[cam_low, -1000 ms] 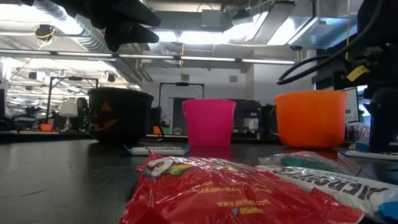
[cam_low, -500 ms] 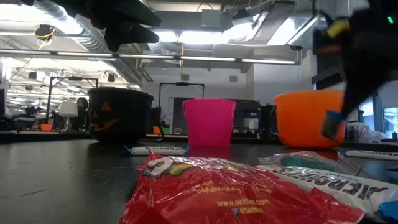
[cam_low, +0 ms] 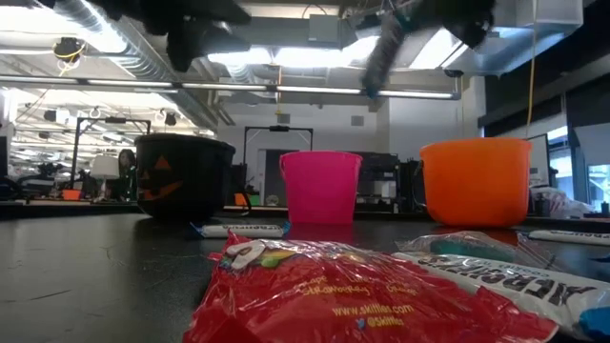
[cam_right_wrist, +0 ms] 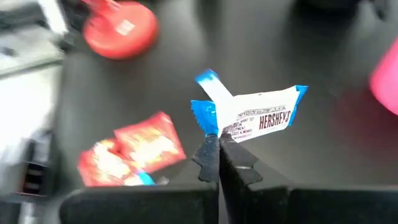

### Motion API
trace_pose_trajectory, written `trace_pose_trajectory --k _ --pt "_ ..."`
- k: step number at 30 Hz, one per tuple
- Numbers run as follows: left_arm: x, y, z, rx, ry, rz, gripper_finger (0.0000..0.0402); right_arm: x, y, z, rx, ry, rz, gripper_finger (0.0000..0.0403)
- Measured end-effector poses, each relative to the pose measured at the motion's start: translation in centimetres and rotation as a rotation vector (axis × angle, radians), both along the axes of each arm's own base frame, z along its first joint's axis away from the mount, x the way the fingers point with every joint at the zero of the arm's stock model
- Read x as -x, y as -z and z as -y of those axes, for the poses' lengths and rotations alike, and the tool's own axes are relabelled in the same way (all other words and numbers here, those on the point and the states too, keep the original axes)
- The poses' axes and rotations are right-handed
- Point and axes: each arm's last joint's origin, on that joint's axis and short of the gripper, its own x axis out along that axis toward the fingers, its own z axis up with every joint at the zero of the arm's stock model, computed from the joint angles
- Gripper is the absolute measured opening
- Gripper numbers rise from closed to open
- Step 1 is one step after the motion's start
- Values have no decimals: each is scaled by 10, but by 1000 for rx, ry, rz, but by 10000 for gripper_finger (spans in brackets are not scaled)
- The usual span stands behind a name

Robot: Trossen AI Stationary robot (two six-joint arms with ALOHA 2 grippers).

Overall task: Organize candy in baskets
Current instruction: Put the white chocolate bar into the black bucket

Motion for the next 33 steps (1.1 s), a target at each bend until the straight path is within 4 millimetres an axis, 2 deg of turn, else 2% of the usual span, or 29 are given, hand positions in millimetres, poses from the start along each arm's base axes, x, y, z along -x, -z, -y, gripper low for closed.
trace_pose_trajectory --k 6,13,16,24,29,33 --pt "-16 -4 7 -135 97 130 195 -14 -11 3 -78 -95 119 0" --pt "-35 9 16 -233 200 214 196 -24 -19 11 -145 -171 186 0" --pt "-45 12 18 -280 206 202 196 -26 -20 12 -169 -197 207 0" --pt "-74 -1 28 -386 255 205 196 -31 -20 10 -200 -236 226 0" --pt "-80 3 33 -347 368 120 196 -31 -20 10 -199 -233 233 0" --pt "-80 5 34 -314 391 100 196 -31 -20 10 -197 -229 237 0"
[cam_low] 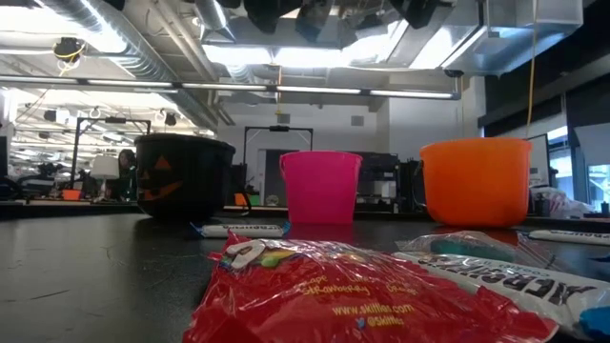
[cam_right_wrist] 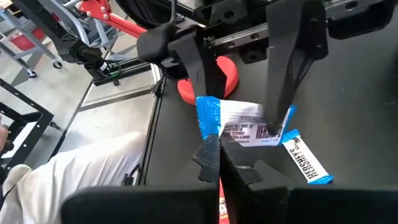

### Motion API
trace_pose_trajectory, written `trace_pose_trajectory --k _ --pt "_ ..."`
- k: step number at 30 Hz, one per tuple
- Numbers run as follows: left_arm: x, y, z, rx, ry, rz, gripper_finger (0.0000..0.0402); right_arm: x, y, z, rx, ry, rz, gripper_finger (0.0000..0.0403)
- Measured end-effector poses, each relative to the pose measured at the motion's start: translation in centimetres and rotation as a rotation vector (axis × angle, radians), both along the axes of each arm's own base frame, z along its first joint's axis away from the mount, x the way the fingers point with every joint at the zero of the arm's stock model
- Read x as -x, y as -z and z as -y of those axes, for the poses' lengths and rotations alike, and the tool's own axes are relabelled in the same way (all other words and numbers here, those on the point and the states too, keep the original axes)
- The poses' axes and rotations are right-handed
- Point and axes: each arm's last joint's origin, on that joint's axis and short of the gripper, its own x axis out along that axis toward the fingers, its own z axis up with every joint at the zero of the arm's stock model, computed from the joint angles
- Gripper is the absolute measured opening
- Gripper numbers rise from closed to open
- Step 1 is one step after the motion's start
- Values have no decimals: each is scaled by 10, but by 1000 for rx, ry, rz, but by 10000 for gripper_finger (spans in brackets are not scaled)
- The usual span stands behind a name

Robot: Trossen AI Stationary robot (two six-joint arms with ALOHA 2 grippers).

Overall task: Organize candy in baskets
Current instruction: Put the white chocolate bar into the black bucket

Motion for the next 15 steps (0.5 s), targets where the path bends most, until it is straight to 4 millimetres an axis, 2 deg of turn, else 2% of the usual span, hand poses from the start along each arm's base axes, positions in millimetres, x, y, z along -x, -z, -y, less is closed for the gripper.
trace_pose_trajectory --k 4,7,15 --pt "0 1 0 -3 -4 -10 193 0 0 0 3 7 1 0" --pt "0 1 -1 -11 -18 -9 176 0 0 0 3 7 1 0" --pt "0 3 -1 -27 -28 -25 73 0 0 1 11 25 4 1"
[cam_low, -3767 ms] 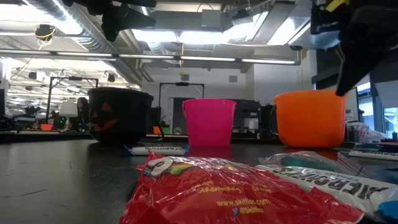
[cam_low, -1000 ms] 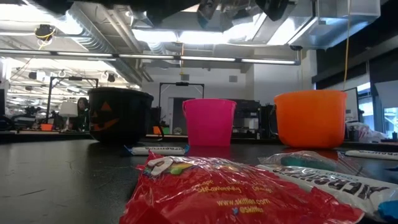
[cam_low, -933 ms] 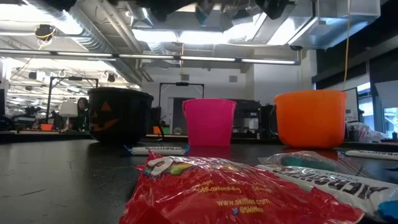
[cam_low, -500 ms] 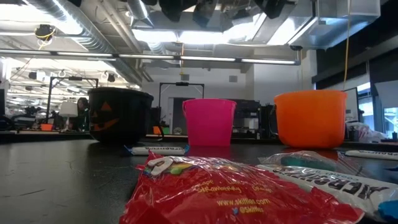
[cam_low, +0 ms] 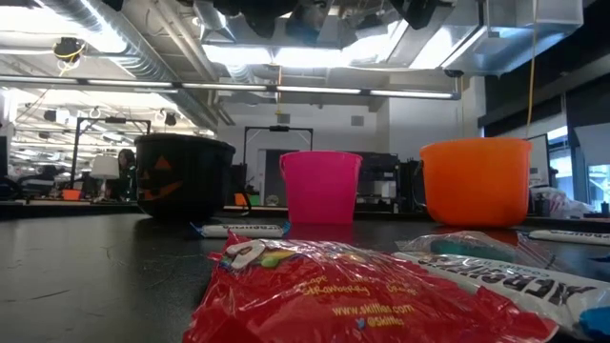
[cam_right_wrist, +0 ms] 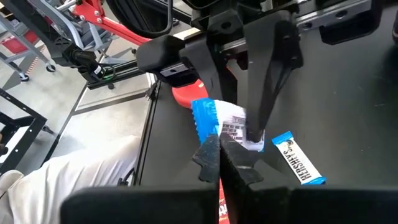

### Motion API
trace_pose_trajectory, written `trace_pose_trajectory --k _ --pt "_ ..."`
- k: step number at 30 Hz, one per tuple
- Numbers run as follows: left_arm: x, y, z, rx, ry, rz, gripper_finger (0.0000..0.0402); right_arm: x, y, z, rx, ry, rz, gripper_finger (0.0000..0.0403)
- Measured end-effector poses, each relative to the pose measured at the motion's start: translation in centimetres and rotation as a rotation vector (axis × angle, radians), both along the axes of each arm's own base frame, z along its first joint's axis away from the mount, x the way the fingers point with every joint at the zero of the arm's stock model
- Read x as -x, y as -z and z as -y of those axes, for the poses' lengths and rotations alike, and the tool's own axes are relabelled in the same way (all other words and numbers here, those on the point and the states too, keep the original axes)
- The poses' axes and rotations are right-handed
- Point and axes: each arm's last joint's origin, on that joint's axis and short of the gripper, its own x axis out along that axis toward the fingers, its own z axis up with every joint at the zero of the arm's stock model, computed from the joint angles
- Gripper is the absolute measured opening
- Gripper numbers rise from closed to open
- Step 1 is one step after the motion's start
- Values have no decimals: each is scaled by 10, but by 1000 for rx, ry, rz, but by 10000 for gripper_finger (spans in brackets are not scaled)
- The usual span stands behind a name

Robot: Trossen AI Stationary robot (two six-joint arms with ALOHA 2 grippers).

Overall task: Organize candy in baskets
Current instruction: Put the white chocolate bar into the black bucket

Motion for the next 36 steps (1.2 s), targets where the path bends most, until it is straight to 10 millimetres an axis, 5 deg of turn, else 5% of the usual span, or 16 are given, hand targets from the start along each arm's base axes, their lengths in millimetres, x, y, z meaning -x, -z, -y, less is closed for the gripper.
trace_pose_trajectory --k 4,9,18,23,36 --pt "0 1 0 -3 1 -15 16 0 0 0 0 -2 0 18" --pt "5 2 -4 -13 -56 -77 23 1 -1 -1 16 -44 5 80" --pt "43 -31 -42 14 -623 -97 21 2 -19 0 67 -56 75 196" --pt "71 -50 -67 9 -899 -55 23 1 -21 2 133 -5 104 205" --pt "139 -68 -139 173 -1185 -154 32 1 -21 3 174 18 110 194"
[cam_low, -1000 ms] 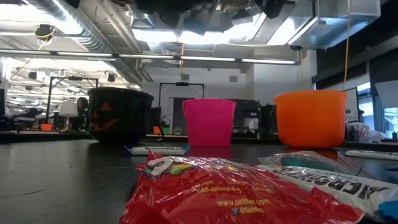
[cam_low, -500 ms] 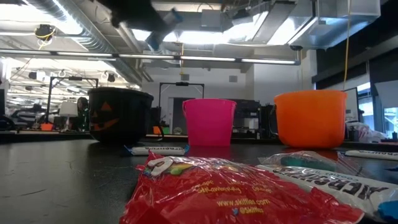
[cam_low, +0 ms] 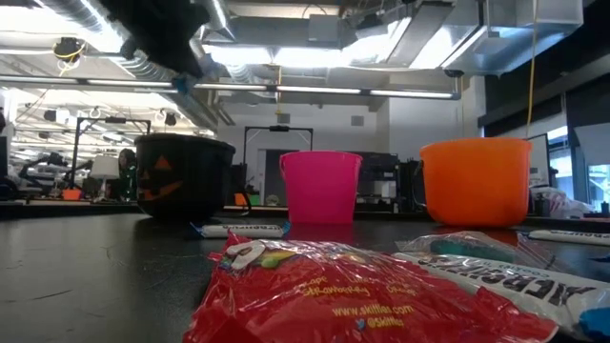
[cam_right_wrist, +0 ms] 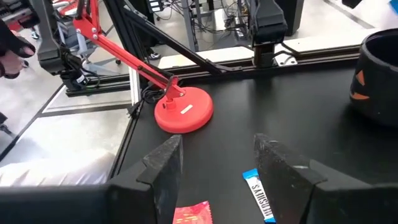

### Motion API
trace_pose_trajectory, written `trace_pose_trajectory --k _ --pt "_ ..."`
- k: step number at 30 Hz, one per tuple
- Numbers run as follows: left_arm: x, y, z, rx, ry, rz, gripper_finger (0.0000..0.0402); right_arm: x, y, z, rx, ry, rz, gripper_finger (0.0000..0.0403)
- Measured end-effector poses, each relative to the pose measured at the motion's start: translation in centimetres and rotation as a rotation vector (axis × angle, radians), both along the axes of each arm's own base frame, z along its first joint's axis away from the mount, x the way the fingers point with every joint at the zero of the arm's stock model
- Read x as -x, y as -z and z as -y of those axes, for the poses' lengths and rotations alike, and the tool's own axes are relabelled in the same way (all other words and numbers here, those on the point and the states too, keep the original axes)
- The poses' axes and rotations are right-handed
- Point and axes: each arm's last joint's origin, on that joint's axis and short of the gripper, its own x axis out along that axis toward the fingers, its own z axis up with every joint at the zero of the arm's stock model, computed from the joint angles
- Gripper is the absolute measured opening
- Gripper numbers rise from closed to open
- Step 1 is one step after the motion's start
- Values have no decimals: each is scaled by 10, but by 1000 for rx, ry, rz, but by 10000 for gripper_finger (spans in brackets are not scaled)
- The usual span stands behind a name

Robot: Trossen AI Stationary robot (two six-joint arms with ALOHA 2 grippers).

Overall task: Organize candy in baskets
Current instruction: Put the white chocolate bar into the black bucket

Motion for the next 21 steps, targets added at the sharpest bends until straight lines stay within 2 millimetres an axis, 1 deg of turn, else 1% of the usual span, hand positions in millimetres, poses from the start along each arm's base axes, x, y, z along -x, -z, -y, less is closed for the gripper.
trace_pose_trajectory --k 3,5,10,14,17,21 --pt "2 2 -11 78 30 0 36 0 0 1 5 11 1 193" --pt "5 4 -17 100 15 -16 47 0 0 1 8 18 2 193" --pt "10 8 -30 118 -57 -63 106 0 1 1 11 24 1 193" --pt "13 8 -35 127 -52 -77 154 1 2 1 19 25 -18 193" --pt "11 6 -34 128 11 -79 176 1 3 1 23 25 -28 193" --pt "6 -1 -26 109 241 -72 184 1 3 1 23 25 -26 193"
